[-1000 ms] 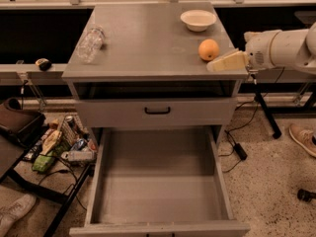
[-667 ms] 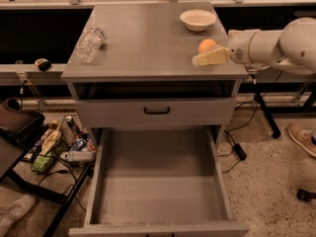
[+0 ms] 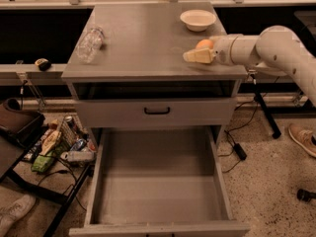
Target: Place orange into middle drawer
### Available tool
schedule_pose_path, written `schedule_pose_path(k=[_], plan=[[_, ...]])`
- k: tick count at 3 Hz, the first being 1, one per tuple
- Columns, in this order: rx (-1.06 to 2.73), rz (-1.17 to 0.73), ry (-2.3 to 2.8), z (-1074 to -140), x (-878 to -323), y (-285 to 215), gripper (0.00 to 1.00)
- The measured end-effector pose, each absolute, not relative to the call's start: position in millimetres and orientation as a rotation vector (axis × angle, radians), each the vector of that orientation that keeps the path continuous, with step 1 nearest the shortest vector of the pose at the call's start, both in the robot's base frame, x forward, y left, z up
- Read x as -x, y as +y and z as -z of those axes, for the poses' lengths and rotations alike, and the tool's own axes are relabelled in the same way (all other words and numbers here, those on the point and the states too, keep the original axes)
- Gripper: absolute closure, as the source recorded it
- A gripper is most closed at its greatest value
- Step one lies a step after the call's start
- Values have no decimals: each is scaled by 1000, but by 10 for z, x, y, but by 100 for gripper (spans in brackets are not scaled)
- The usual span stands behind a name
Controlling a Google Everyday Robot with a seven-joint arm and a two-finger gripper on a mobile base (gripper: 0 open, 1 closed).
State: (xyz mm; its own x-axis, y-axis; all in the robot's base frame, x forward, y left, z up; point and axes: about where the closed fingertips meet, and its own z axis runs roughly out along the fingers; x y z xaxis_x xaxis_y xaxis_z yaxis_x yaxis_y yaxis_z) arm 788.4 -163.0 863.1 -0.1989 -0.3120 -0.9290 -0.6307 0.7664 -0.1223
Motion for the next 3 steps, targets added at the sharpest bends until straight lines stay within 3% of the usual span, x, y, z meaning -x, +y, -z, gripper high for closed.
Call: schedule_pose_path(k=[2,3], plan=[[635,-301,1821,-8478,-7946,-1760,80],[636,-301,1820,-8479,-7946,-1759,100]])
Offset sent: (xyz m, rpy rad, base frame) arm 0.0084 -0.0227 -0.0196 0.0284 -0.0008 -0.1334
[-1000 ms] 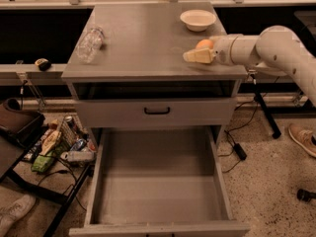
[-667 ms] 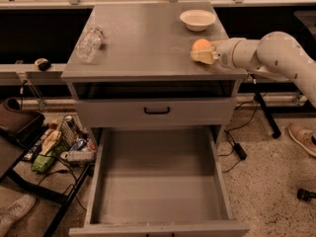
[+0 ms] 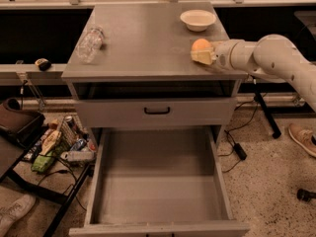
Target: Place orange into middle drawer
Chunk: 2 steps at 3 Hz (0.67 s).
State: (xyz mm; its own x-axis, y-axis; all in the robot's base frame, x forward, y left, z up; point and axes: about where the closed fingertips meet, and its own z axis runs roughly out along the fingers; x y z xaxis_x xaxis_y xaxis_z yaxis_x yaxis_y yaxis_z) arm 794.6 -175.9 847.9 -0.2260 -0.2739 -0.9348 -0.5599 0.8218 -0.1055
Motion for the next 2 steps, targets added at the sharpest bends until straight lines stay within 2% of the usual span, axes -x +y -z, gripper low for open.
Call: schedule_pose_path(k=[1,2], plan=[[657,-296,1812,-8523,-7952,-1726,100],[786,-242,1779,-8831,-7682,-1700,100]])
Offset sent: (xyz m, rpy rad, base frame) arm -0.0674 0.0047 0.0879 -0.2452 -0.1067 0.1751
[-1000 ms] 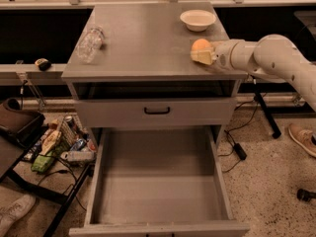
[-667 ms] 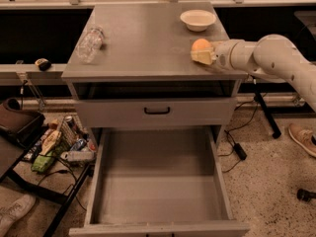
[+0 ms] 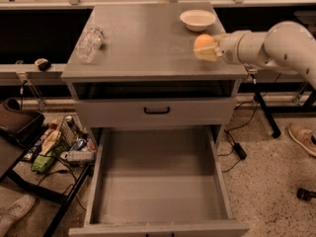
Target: Place orange into middle drawer
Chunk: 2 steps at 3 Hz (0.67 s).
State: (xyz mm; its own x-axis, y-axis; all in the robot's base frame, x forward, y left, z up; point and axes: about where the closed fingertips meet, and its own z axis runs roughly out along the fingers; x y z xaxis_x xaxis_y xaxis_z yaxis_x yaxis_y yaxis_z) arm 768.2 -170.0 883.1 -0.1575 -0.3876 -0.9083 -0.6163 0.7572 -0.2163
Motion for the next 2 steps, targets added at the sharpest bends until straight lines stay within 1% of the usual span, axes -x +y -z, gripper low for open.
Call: schedule_pose_path(k=[1,2], plan=[[882,-182,1814,-9079,-7098,-1915,100],[924,-178,1923,-8974,-6437,-2135,100]])
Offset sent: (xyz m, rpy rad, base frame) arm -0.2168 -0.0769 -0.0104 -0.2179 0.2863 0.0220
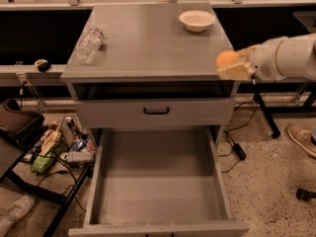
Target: Place orange into middle drawer
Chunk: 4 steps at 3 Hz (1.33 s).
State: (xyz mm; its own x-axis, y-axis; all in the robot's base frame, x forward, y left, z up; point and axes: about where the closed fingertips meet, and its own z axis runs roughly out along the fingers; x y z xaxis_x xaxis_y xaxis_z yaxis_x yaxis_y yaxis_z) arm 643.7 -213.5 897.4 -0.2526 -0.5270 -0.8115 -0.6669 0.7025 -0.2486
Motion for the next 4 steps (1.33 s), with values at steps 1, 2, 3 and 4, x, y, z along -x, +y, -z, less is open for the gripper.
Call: schedule_pose_path(k=[1,2,3,4], plan=[[910,-256,2045,-8546,-5880,-2230,100],[916,-295,2132,-7960,-5520,-2090,100],[916,-295,2133,-7959,-5522,-2088,100],[905,-326,2149,-7861,-5558,-2042,100]])
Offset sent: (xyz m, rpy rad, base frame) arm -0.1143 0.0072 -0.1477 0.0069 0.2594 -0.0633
